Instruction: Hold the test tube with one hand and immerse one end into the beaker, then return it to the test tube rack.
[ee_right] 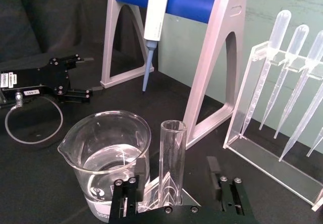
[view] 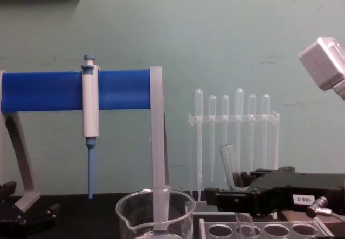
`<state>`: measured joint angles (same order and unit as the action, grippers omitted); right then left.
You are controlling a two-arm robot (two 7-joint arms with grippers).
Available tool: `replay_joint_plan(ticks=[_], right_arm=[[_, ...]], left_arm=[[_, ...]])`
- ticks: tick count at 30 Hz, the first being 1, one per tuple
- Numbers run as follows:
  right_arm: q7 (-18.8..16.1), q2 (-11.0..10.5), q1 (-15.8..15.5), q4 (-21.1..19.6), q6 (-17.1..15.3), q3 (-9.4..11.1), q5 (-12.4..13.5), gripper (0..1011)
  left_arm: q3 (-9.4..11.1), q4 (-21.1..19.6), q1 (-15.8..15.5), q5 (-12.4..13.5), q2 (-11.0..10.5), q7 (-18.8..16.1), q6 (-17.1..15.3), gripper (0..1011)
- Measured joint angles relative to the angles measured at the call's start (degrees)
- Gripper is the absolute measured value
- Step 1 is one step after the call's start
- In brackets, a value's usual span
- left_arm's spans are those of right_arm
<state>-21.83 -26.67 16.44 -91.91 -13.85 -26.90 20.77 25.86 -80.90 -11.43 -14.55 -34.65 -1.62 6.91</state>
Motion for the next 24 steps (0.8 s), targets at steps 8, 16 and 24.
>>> replay_joint_plan(ticks=[8, 16, 24], right_arm=[[-0.4, 0.8, 0.0, 0.4, -0.3, 0.6, -0.6, 536], [-0.6, 1.1, -0.4, 0.0, -0.3, 1.4, -0.8, 263], [-0.4, 1.2, -2.2, -2.6, 0.5, 3.0, 0.0, 228]], left_arm=[[0.0, 0.0, 0.0, 0.0, 0.0, 0.0, 0.0, 1000], [0.0, 0.0, 0.0, 0.0, 0.0, 0.0, 0.0, 1000], [0.0, 0.0, 0.0, 0.0, 0.0, 0.0, 0.0, 1000]])
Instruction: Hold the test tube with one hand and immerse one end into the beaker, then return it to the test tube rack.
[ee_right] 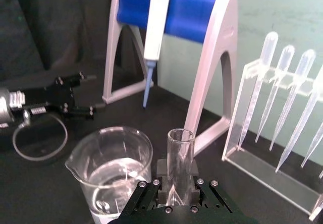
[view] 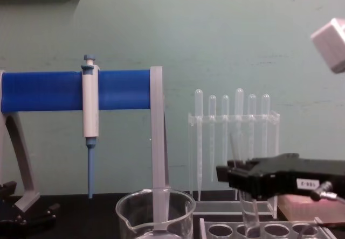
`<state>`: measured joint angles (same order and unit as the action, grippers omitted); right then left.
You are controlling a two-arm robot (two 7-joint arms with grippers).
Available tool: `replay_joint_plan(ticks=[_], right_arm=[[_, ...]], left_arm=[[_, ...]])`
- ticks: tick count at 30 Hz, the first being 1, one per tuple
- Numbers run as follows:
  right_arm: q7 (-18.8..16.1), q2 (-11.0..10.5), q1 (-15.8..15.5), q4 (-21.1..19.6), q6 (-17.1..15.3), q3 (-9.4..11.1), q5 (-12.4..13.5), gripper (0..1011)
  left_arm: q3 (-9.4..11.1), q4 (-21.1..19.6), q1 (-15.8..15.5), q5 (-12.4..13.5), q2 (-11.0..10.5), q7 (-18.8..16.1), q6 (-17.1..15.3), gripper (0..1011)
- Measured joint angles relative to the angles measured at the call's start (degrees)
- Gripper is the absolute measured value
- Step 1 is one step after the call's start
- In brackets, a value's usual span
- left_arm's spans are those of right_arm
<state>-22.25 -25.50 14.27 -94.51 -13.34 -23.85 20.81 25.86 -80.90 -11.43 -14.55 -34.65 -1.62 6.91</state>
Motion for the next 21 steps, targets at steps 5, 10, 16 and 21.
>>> replay_joint_plan(ticks=[5, 10, 16, 21], right_arm=[[0.7, -0.2, -1.9, -3.1, 1.3, 1.7, 1.3, 228], [1.7, -0.7, -3.9, -6.9, 2.9, 3.6, 2.5, 228], [2.6, -1.1, -5.0, -9.6, 3.7, 4.6, 2.6, 228], [2.9, -1.0, -5.3, -10.0, 4.0, 4.8, 2.6, 228]], left_arm=[[0.0, 0.0, 0.0, 0.0, 0.0, 0.0, 0.0, 1000], [0.0, 0.0, 0.0, 0.0, 0.0, 0.0, 0.0, 1000], [0.0, 0.0, 0.0, 0.0, 0.0, 0.0, 0.0, 1000], [0.0, 0.0, 0.0, 0.0, 0.0, 0.0, 0.0, 1000]])
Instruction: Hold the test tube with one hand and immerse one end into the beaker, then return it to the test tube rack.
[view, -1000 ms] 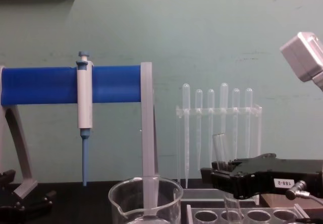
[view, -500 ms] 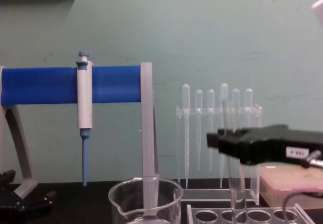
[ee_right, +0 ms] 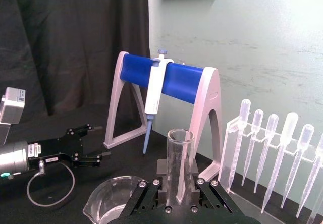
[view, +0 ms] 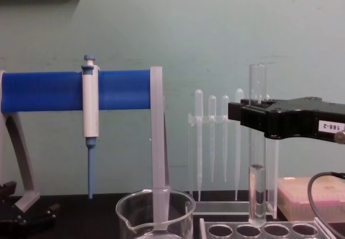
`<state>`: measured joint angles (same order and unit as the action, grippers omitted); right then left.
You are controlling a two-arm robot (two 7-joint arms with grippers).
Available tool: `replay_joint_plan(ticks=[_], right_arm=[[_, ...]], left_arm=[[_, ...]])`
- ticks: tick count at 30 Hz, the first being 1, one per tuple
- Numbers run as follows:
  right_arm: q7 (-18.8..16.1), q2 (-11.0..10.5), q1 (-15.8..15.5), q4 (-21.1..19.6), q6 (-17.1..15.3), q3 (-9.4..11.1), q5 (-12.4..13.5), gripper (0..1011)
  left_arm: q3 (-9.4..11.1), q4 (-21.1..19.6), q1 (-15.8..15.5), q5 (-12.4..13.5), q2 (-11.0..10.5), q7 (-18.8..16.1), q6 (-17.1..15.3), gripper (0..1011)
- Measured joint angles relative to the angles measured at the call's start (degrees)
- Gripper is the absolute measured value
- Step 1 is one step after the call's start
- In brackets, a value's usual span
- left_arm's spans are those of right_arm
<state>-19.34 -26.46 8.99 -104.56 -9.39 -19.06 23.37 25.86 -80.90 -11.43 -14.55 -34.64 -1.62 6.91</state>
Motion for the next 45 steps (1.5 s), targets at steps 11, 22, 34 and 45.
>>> replay_joint_plan(ticks=[11, 22, 34, 45], right_arm=[[0.0, 0.0, 0.0, 0.0, 0.0, 0.0, 0.0, 228], [0.0, -0.1, 0.1, 0.0, 0.0, -0.1, 0.0, 228], [-0.1, -0.1, 0.1, 0.0, -0.1, -0.1, 0.0, 228], [-0.1, -0.1, 0.1, 0.0, -0.1, -0.1, 0.0, 228]], left_arm=[[0.0, 0.0, 0.0, 0.0, 0.0, 0.0, 0.0, 1000], [0.0, 0.0, 0.0, 0.0, 0.0, 0.0, 0.0, 1000], [0.0, 0.0, 0.0, 0.0, 0.0, 0.0, 0.0, 1000], [0.0, 0.0, 0.0, 0.0, 0.0, 0.0, 0.0, 1000]])
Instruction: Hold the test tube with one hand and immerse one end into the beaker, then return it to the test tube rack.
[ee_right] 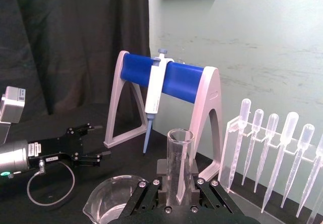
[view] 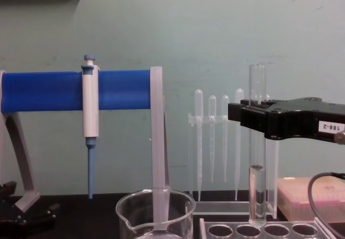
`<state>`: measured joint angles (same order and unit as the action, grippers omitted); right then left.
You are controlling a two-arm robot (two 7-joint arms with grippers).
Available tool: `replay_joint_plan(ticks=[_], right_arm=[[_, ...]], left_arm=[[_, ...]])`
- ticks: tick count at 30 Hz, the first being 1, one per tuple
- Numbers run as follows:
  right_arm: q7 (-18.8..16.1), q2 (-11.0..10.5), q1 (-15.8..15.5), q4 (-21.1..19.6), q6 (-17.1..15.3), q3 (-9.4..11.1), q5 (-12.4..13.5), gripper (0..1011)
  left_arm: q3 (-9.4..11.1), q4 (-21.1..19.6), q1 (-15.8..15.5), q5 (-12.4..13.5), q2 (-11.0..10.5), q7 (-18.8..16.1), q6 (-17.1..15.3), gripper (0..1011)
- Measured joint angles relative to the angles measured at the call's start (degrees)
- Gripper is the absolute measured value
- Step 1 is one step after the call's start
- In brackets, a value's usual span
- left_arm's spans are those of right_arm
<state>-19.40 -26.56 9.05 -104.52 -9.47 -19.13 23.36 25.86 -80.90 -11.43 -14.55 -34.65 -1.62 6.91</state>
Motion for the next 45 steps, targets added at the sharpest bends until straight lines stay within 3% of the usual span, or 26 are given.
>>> replay_joint_plan(ticks=[45], right_arm=[[0.0, 0.0, 0.0, 0.0, 0.0, 0.0, 0.0, 228]], left_arm=[[0.0, 0.0, 0.0, 0.0, 0.0, 0.0, 0.0, 1000]])
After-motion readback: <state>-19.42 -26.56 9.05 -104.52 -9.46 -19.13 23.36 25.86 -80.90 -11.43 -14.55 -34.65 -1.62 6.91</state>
